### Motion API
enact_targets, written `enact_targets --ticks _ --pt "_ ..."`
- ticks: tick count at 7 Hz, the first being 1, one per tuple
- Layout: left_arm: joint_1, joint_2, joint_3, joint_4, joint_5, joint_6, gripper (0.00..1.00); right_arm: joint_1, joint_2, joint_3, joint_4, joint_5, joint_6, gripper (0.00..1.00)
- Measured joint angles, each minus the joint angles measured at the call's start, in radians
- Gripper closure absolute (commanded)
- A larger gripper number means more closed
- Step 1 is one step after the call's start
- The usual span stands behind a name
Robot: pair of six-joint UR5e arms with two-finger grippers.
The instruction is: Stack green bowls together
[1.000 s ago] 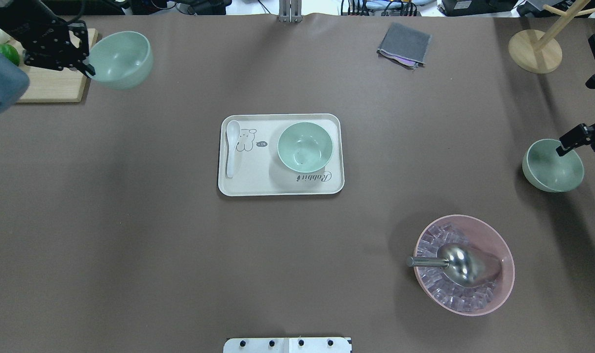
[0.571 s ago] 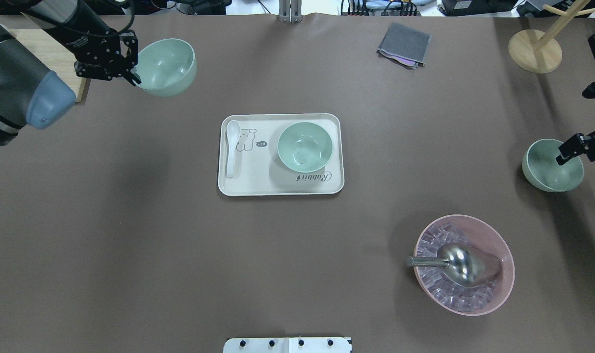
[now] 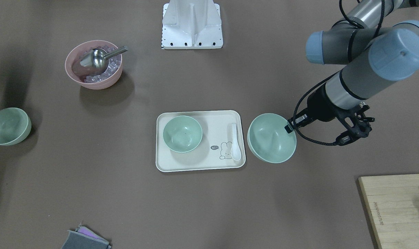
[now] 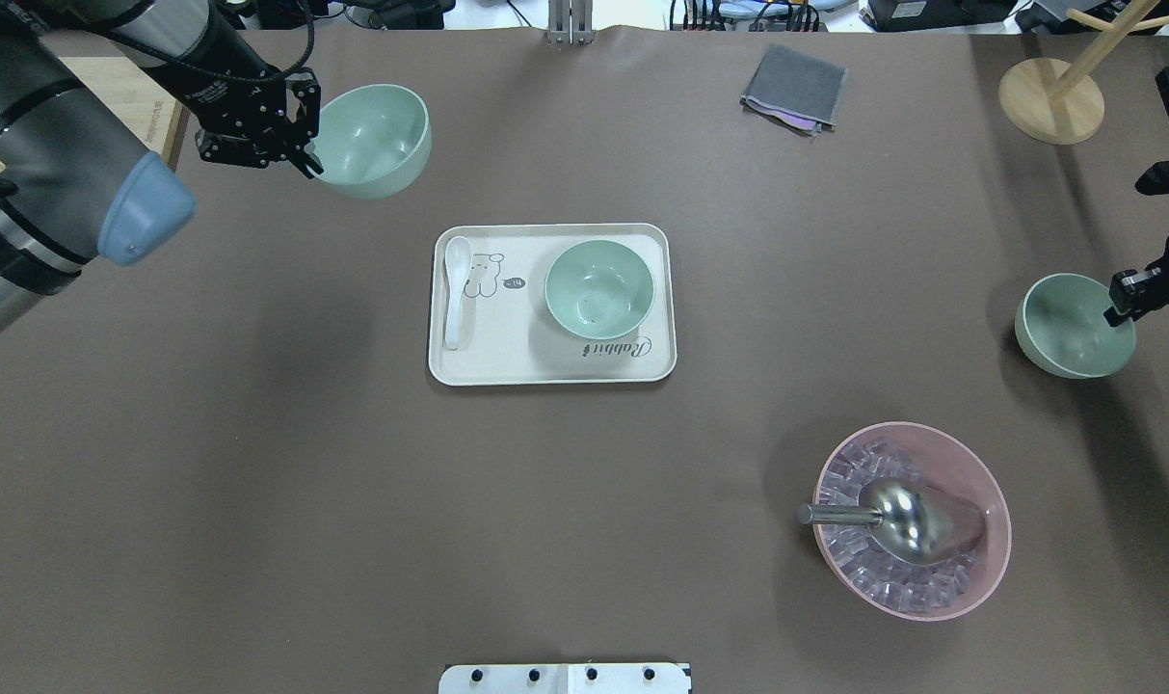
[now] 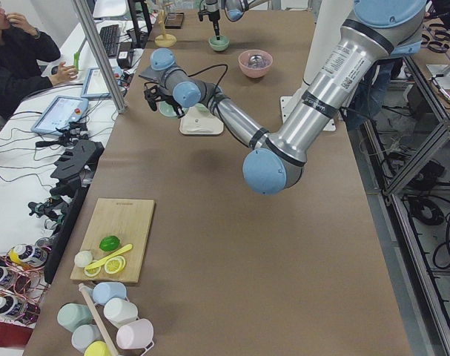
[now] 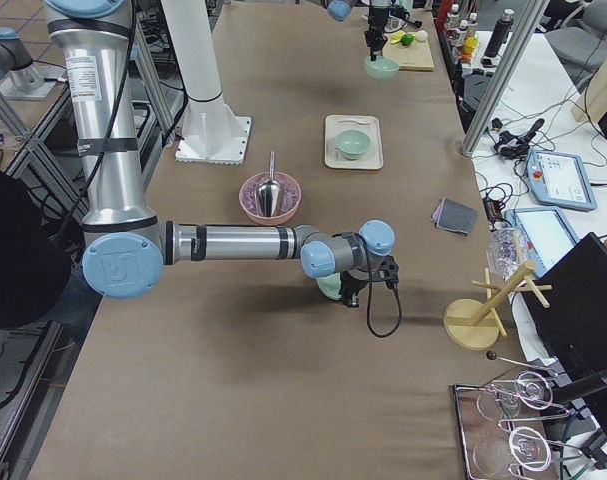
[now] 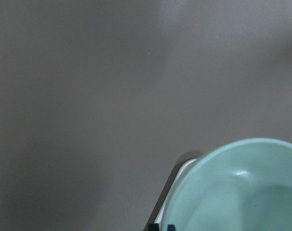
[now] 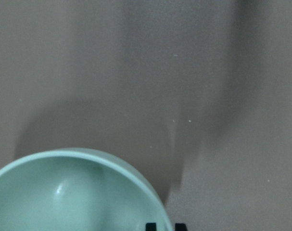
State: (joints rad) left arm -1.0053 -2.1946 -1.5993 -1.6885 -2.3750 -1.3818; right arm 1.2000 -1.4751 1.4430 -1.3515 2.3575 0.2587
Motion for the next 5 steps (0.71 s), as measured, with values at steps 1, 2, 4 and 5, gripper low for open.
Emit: enact_targets --ticks 1,2,4,5 --pt "0.034 -0.030 0.014 -0.001 0.030 -0.026 1.00 0.001 0.004 0.003 -0.002 0.006 0.001 1.00" --pt "0.060 -0.056 0.027 -0.005 0.046 -0.042 1.00 0.013 0.010 0.006 -0.006 0.029 0.002 1.00" --pt "0.105 -0.085 0.047 -0.026 0.083 -0.053 1.00 0.069 0.039 0.003 -0.028 0.113 0.003 1.00" --pt "0.147 -0.102 0.066 -0.059 0.132 -0.053 1.00 0.091 0.066 0.003 -0.055 0.141 0.003 1.00"
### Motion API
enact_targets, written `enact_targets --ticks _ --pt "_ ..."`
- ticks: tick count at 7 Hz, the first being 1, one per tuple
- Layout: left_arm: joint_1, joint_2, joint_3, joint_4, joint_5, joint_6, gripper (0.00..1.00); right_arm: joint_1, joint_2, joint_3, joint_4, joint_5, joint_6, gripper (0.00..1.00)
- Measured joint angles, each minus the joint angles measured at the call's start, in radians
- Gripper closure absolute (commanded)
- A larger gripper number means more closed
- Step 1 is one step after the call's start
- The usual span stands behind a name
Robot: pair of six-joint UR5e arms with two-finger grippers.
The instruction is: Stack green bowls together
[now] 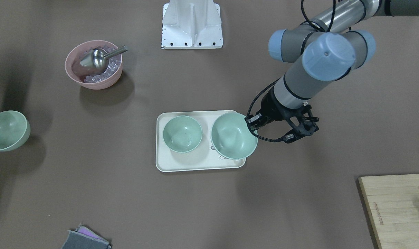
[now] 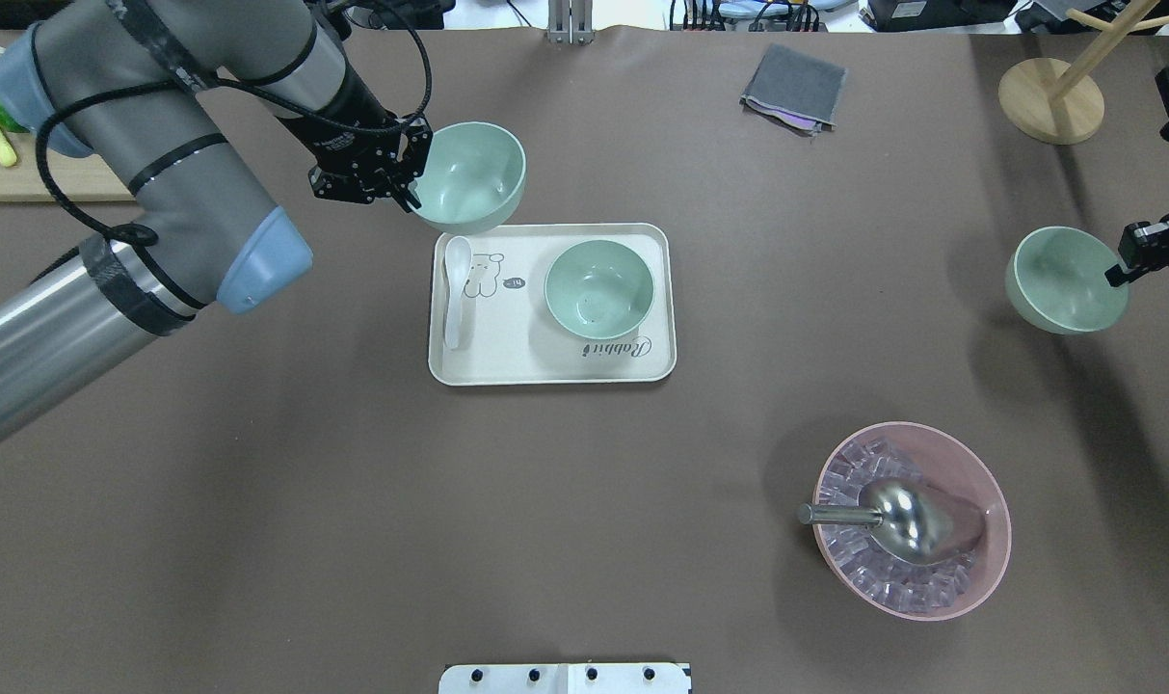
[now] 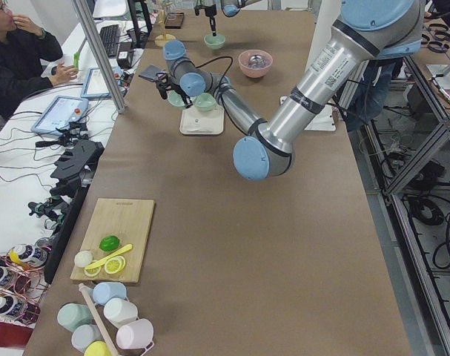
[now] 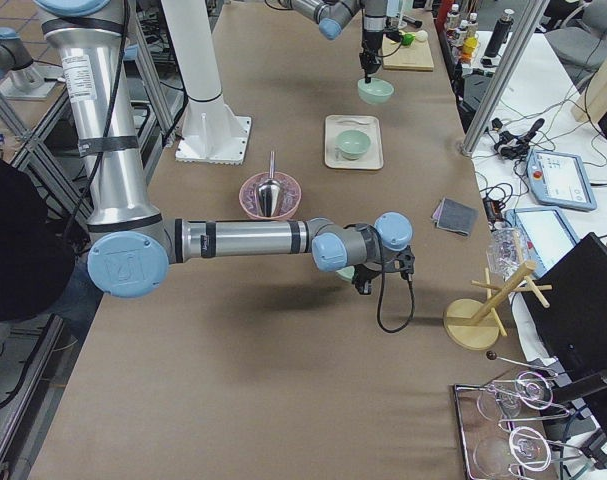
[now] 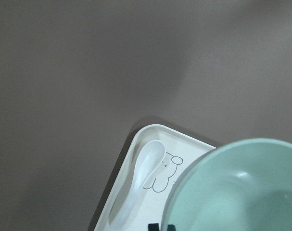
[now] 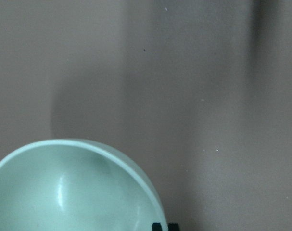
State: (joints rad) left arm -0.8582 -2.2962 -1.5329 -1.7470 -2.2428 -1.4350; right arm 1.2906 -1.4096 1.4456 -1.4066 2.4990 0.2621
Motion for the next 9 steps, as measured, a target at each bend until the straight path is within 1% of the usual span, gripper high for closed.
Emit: enact_targets --ticks 1,2,4,5,7,9 --pt "0.045 -0.020 0.018 -0.032 0.040 0.000 1.00 0.012 0.027 0.000 -0.028 0.015 0.001 1.00" --pt "0.083 -0.040 0.030 -0.046 0.059 0.000 1.00 0.017 0.050 -0.001 -0.051 0.022 0.001 1.00" --pt "0.141 -0.064 0.042 -0.052 0.083 0.000 1.00 0.019 0.077 -0.002 -0.071 0.025 0.003 1.00" --pt "0.170 -0.072 0.051 -0.055 0.117 0.000 1.00 0.019 0.081 -0.002 -0.072 0.025 0.005 1.00" --pt "0.199 -0.110 0.100 -0.072 0.158 -0.001 1.00 0.019 0.082 0.000 -0.072 0.025 0.006 1.00" --pt "0.209 -0.130 0.153 -0.137 0.165 0.001 1.00 0.021 0.082 0.000 -0.072 0.022 0.005 1.00"
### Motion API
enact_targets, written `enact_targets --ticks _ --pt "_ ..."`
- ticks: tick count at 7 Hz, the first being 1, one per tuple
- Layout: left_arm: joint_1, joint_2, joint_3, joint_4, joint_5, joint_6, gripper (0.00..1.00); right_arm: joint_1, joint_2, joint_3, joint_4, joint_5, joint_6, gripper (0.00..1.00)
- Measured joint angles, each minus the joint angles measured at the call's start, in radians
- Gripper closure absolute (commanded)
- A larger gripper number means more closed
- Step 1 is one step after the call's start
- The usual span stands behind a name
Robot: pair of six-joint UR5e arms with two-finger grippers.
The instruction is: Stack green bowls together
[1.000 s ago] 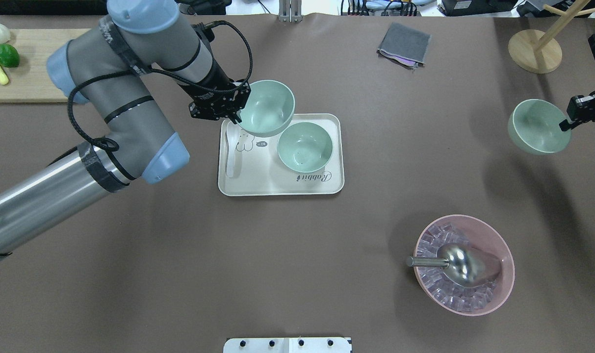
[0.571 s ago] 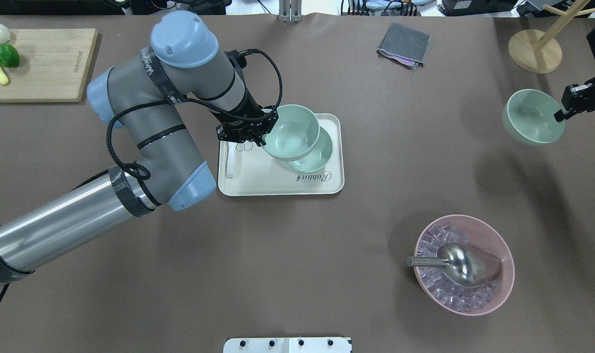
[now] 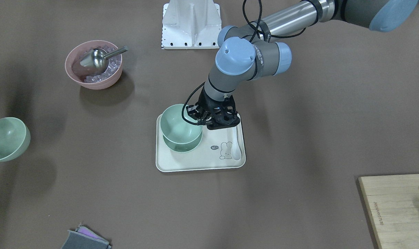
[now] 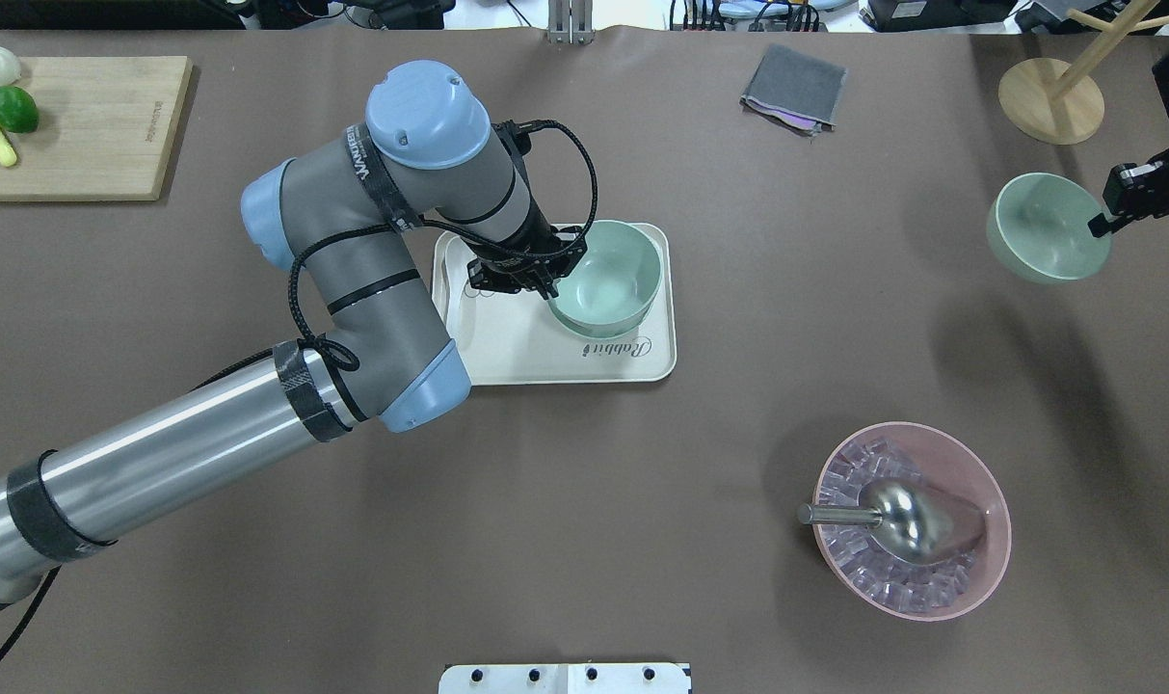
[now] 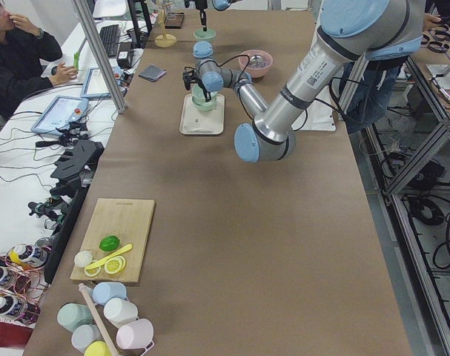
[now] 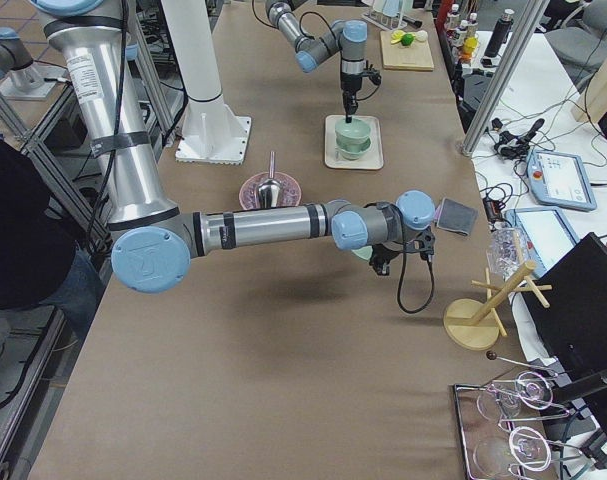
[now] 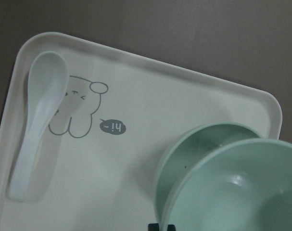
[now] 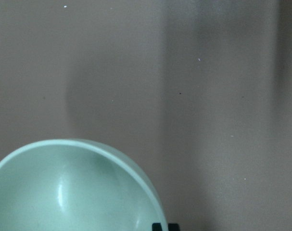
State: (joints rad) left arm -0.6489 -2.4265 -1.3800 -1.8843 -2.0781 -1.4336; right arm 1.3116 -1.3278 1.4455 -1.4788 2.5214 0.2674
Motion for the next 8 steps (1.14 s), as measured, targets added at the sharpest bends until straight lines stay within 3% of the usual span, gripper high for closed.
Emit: enact_targets --ticks 2,5,6,7,8 --pt "0.003 0.010 0.030 -0.096 0.000 0.004 1.00 0.003 -0.001 0.000 0.000 -0.003 0.000 1.00" --pt "0.003 0.017 0.033 -0.123 0.000 0.016 1.00 0.009 -0.001 0.002 0.000 -0.003 -0.001 1.00" --pt "0.002 0.019 0.032 -0.124 0.000 0.017 0.67 0.009 -0.001 0.002 0.000 -0.004 -0.001 1.00" --pt "0.000 0.021 0.032 -0.131 0.000 0.017 0.02 0.010 -0.001 0.002 0.000 -0.004 -0.001 1.00" --pt "-0.001 0.025 0.033 -0.145 0.010 0.015 0.02 0.010 -0.001 0.003 0.000 -0.004 -0.001 1.00"
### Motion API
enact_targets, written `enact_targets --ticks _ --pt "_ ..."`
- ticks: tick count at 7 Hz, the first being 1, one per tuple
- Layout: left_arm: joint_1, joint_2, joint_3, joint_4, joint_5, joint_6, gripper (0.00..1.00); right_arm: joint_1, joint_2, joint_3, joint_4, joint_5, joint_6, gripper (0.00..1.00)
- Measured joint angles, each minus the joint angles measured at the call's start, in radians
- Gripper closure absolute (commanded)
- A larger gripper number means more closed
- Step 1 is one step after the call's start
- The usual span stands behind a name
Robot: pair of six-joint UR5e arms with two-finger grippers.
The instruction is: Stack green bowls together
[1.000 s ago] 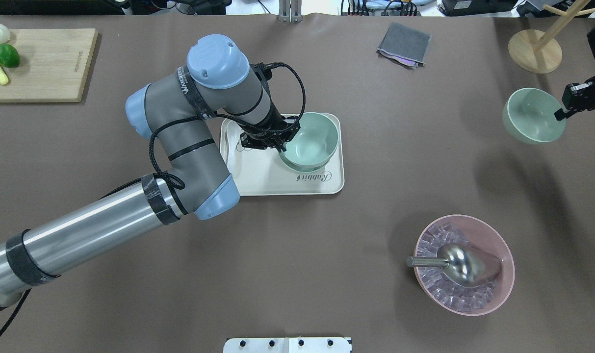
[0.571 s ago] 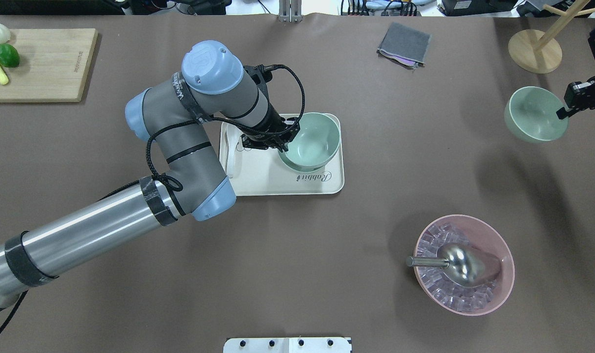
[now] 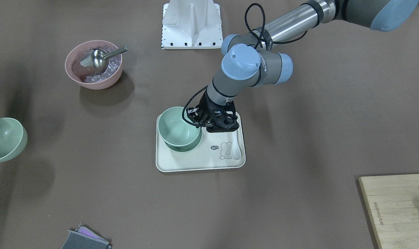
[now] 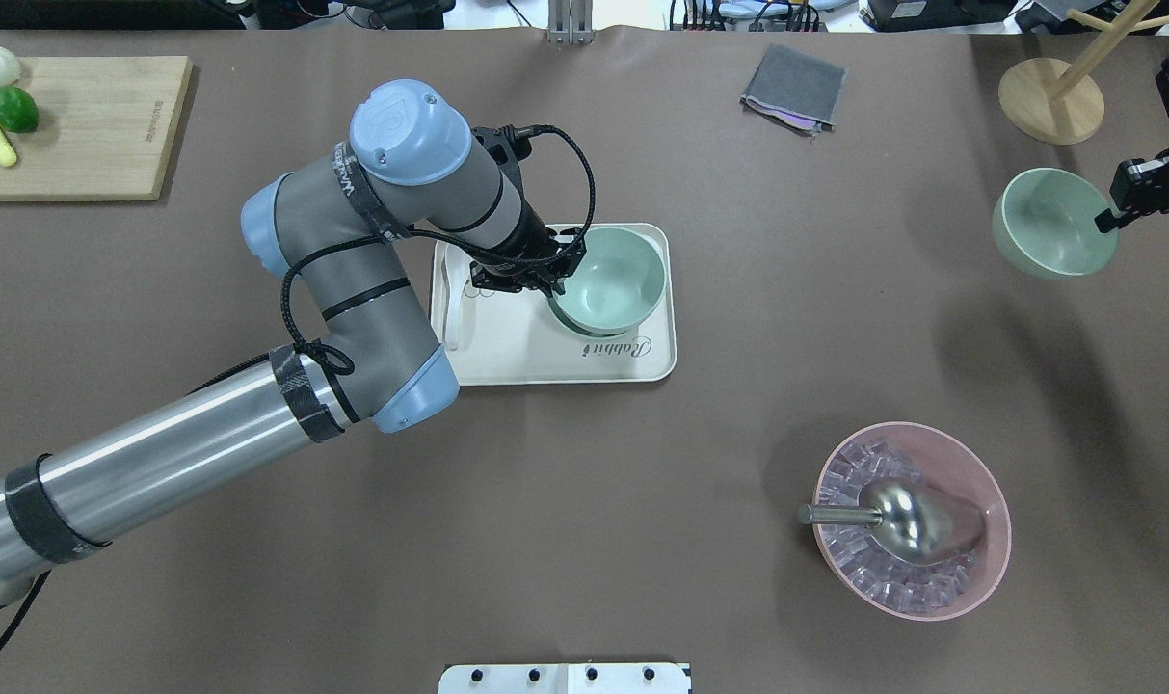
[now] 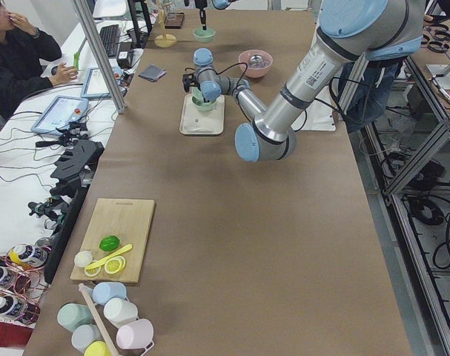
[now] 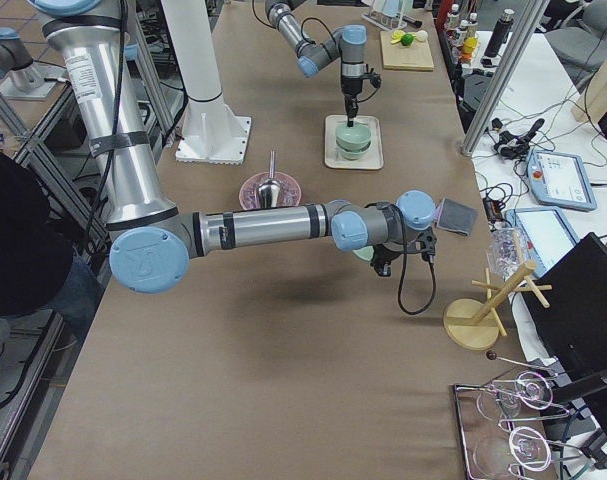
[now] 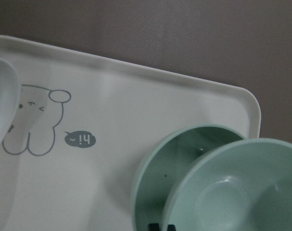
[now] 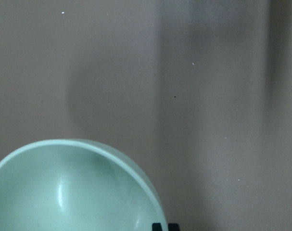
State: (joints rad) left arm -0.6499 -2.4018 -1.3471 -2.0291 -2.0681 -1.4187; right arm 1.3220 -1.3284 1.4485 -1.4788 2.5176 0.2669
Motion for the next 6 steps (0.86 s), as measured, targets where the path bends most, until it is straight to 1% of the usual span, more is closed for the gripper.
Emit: enact_targets --ticks 2,4,5,6 --pt "-0.003 0.011 -0.001 -0.043 0.034 -0.007 0.02 0.000 0.003 0.003 0.000 0.003 0.000 1.00" --pt "-0.032 0.012 -0.007 -0.050 0.030 -0.010 0.02 -0.002 0.038 0.004 -0.002 0.013 0.036 1.00" --pt "-0.067 0.018 -0.012 -0.043 -0.004 -0.008 0.02 -0.010 0.079 0.002 -0.002 0.035 0.089 1.00" --pt "-0.114 0.043 -0.033 -0.032 -0.062 -0.004 0.02 -0.034 0.126 0.001 0.001 0.059 0.166 1.00"
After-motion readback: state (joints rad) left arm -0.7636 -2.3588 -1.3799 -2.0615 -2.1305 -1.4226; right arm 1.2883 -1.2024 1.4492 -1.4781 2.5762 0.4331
